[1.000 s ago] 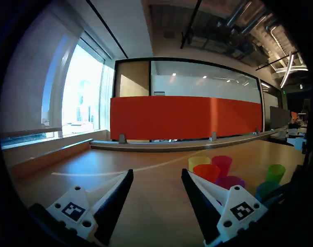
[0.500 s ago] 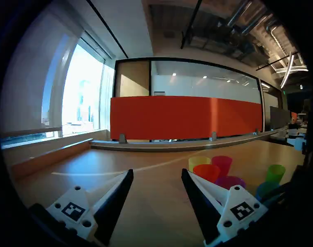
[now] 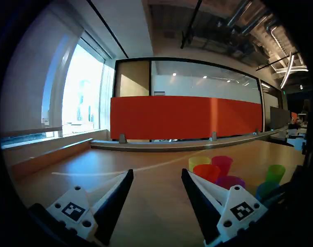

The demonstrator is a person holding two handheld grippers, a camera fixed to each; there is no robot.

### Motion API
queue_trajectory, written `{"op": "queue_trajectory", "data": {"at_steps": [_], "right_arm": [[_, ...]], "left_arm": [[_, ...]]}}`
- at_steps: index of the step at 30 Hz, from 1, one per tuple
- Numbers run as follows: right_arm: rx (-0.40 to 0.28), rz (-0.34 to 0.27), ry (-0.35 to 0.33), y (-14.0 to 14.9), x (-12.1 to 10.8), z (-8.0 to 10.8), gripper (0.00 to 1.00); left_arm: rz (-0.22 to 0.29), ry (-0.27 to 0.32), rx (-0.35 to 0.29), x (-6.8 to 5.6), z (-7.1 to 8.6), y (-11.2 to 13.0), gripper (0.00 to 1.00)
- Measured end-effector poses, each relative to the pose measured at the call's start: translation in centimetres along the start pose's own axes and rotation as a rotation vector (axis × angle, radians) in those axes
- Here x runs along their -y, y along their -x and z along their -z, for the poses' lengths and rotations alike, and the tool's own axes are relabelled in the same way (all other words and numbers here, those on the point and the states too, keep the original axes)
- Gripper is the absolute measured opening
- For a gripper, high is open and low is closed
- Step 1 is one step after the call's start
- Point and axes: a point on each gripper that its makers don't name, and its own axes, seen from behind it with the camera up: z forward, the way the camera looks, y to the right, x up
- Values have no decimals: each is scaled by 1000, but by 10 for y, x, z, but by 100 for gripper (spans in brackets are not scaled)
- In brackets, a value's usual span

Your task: Pour water

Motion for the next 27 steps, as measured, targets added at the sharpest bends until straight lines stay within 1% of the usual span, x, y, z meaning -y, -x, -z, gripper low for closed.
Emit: {"op": "queue_trajectory", "data": {"at_steps": [27], "right_arm": [[0,0,0,-1,0,0,99]], "left_arm": [[1,0,1,0,0,1,85]]}}
